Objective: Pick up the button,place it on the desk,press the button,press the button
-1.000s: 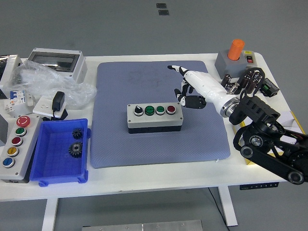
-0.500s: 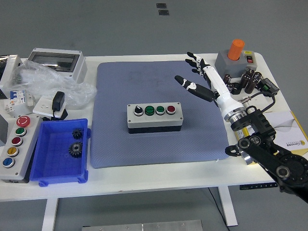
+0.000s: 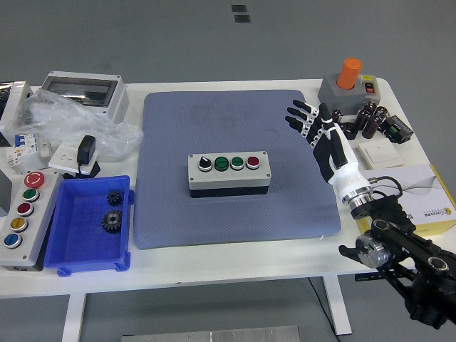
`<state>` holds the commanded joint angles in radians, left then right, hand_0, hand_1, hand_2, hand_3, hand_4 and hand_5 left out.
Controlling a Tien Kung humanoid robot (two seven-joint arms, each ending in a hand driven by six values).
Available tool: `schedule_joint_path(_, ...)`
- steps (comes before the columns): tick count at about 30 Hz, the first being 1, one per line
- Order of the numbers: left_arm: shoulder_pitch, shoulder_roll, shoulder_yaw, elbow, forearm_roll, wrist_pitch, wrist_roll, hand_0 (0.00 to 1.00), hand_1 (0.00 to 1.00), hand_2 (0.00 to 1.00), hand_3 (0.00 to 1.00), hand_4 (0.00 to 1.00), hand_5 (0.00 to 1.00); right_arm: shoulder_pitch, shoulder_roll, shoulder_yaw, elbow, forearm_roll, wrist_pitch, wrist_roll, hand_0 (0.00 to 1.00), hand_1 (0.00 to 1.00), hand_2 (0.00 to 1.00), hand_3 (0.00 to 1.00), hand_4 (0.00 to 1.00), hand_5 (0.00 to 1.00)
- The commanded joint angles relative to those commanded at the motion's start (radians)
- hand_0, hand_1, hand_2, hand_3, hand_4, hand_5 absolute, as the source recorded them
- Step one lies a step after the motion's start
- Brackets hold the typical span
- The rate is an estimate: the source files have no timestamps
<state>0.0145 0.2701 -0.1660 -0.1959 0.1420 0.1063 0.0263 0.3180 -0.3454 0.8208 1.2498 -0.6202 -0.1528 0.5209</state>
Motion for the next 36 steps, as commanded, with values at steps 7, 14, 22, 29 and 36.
schedule_joint_path(7,-0.002,0.001,-0.013,-0.001,0.014,-0.002,0.001,0.603,0.644,0.603,0.619,0.611,0.416,-0.039,0.007,0.042,-0.001,0.143,0.026,0.009,0.809,0.713,0.730,0.695,0.998,0.998)
schedule_joint_path(14,-0.005,0.001,-0.031,-0.003,0.037,-0.003,0.007,0.603,0.644,0.604,0.620,0.624,0.428,-0.063,0.019,0.083,0.002,0.215,0.054,-0.010,0.794,0.698,0.725,0.683,0.998,0.998)
schedule_joint_path(22,-0.007,0.001,-0.054,-0.005,0.063,-0.004,0.012,0.604,0.644,0.604,0.621,0.632,0.430,-0.085,0.042,0.131,0.008,0.229,0.088,-0.027,0.732,0.651,0.680,0.655,0.996,0.998)
schedule_joint_path(29,-0.008,0.000,-0.097,-0.009,0.108,-0.007,0.016,0.603,0.644,0.602,0.620,0.652,0.432,-0.100,0.049,0.166,0.035,0.097,0.012,-0.036,0.545,0.433,0.493,0.598,0.902,0.850)
schedule_joint_path(36,-0.012,-0.001,-0.137,-0.013,0.151,-0.009,0.018,0.604,0.644,0.603,0.620,0.655,0.423,-0.091,0.028,0.170,0.069,-0.014,-0.085,-0.076,0.532,0.418,0.457,0.534,0.885,0.810)
